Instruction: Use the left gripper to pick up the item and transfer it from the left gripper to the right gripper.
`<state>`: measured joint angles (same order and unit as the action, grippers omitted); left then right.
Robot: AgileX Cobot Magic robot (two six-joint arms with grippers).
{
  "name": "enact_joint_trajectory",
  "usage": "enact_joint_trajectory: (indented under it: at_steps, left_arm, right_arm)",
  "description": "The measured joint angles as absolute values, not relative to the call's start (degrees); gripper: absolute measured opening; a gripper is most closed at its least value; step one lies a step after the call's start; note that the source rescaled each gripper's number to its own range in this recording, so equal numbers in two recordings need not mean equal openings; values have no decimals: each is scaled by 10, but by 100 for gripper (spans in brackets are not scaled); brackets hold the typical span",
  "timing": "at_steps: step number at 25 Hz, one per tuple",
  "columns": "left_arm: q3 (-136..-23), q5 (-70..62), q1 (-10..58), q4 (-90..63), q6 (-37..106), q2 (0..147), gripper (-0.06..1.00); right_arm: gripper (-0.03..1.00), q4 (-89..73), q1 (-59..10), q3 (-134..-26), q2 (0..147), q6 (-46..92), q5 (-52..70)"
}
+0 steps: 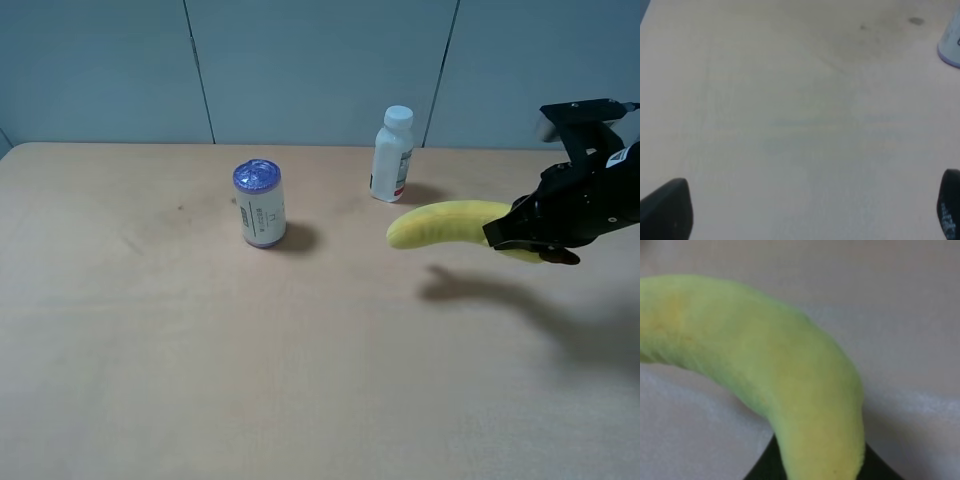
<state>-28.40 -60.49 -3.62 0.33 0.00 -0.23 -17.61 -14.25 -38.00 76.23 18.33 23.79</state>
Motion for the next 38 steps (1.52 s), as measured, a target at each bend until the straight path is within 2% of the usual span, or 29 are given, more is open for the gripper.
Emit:
enact_joint_trajectory:
  at_steps: [9, 20, 21, 22, 23, 24, 25, 26, 28, 30, 38]
  left_arm:
    - [-284, -605, -36, 3, 0, -2, 98]
    - [-284, -605, -36, 3, 0, -2, 98]
    - [-284, -605, -36, 3, 0, -2, 98]
    - [-284, -605, -36, 3, 0, -2, 98]
    - [-284, -605, -36, 3, 0, -2, 98]
    - [-284, -605, -36, 3, 0, -2, 98]
    - [-284, -605, -36, 3, 0, -2, 98]
    - [-284, -605, -36, 3, 0, -2, 98]
    - [-284, -605, -36, 3, 0, -2, 98]
    - [-284, -605, -36, 3, 0, -2, 98]
    - [-284, -605, -36, 3, 0, -2, 98]
  right_arm:
    - [1, -262, -143, -378, 861, 276, 162]
    - [1, -281, -143, -378, 936, 288, 136]
    - [4, -282, -143, -378, 936, 288, 138]
    - [17, -282, -143, -378, 936, 288, 141]
    - [34, -282, -143, -378, 936, 288, 145]
    - [59, -283, -143, -378, 936, 288, 150]
    - [78, -283, -143, -378, 936, 288, 152]
    - [85, -283, -143, -378, 936, 288, 152]
    - [94, -283, -143, -378, 936, 288, 154]
    - [98, -283, -143, -378, 936, 288, 156]
    - [99, -278, -143, -431, 920, 282, 247]
